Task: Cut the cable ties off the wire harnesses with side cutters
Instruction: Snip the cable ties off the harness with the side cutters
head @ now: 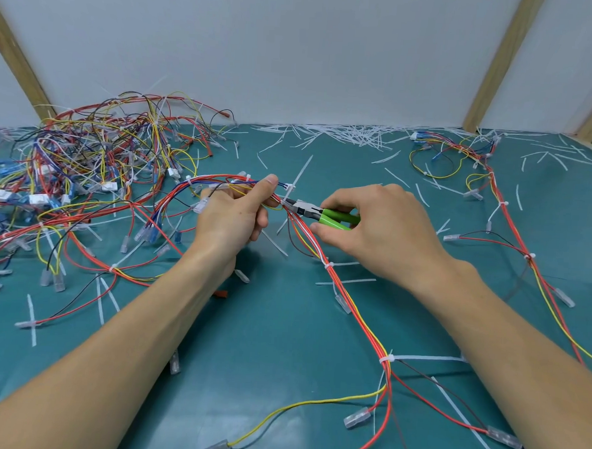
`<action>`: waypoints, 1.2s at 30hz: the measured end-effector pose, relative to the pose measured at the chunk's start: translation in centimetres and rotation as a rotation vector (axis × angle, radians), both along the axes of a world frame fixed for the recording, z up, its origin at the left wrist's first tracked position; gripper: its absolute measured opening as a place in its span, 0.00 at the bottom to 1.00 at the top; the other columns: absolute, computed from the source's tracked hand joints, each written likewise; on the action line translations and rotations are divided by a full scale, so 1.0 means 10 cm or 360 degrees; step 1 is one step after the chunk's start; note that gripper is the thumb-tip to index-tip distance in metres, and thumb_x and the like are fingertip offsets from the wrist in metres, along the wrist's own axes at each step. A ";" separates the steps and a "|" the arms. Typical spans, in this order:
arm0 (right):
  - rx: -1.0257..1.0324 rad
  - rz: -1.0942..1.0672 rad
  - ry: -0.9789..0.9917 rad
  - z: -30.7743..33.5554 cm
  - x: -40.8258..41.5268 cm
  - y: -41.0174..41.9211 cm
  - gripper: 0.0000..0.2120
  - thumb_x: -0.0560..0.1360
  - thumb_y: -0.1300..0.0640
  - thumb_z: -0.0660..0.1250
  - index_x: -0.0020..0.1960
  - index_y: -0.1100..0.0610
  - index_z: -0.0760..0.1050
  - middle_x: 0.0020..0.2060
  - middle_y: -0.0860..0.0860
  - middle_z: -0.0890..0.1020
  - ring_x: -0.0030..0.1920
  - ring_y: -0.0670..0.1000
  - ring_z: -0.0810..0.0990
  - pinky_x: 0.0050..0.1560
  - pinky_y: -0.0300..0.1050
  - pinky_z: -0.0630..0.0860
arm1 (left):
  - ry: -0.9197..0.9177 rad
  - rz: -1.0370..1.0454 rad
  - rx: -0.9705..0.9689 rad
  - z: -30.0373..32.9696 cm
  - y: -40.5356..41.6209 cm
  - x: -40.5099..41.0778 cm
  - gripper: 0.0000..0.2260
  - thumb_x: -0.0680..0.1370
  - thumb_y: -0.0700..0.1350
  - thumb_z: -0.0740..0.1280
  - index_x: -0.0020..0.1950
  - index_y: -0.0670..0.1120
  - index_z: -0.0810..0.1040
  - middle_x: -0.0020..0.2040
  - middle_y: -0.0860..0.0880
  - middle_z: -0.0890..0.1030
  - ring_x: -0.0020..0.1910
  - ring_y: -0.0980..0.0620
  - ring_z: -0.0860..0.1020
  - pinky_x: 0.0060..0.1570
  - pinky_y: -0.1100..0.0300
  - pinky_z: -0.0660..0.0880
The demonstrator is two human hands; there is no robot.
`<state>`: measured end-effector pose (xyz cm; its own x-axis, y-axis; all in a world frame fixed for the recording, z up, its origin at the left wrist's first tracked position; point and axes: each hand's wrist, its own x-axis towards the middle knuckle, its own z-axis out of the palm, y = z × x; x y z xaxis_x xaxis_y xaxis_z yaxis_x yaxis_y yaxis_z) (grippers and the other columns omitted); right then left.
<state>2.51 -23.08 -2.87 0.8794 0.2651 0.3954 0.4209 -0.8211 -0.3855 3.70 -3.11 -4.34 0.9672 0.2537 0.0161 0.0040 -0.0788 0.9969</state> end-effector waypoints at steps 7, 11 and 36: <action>0.0015 -0.0027 0.0024 0.02 -0.01 0.01 0.12 0.72 0.36 0.71 0.49 0.42 0.84 0.42 0.44 0.85 0.47 0.53 0.79 0.48 0.48 0.76 | -0.0028 0.0013 0.0006 0.00 0.00 0.00 0.17 0.78 0.55 0.70 0.33 0.47 0.81 0.21 0.53 0.71 0.19 0.56 0.65 0.20 0.68 0.61; 0.0029 -0.0043 0.0035 0.03 -0.02 0.01 0.12 0.72 0.36 0.71 0.49 0.42 0.84 0.42 0.44 0.85 0.46 0.53 0.79 0.47 0.47 0.75 | -0.0029 0.0014 0.0005 0.00 -0.02 -0.01 0.17 0.78 0.55 0.70 0.32 0.48 0.81 0.21 0.53 0.71 0.19 0.56 0.65 0.20 0.68 0.62; 0.0018 -0.0072 0.0085 0.05 -0.03 0.01 0.12 0.72 0.36 0.72 0.48 0.43 0.85 0.42 0.43 0.86 0.47 0.53 0.79 0.47 0.48 0.75 | -0.0007 0.0001 0.0034 0.02 -0.03 -0.03 0.20 0.78 0.55 0.70 0.27 0.50 0.81 0.21 0.53 0.71 0.19 0.56 0.65 0.20 0.67 0.62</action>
<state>2.22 -22.98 -2.32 0.9103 0.2204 0.3504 0.3620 -0.8344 -0.4157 3.40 -3.41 -4.14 0.9669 0.2537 0.0261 -0.0006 -0.1002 0.9950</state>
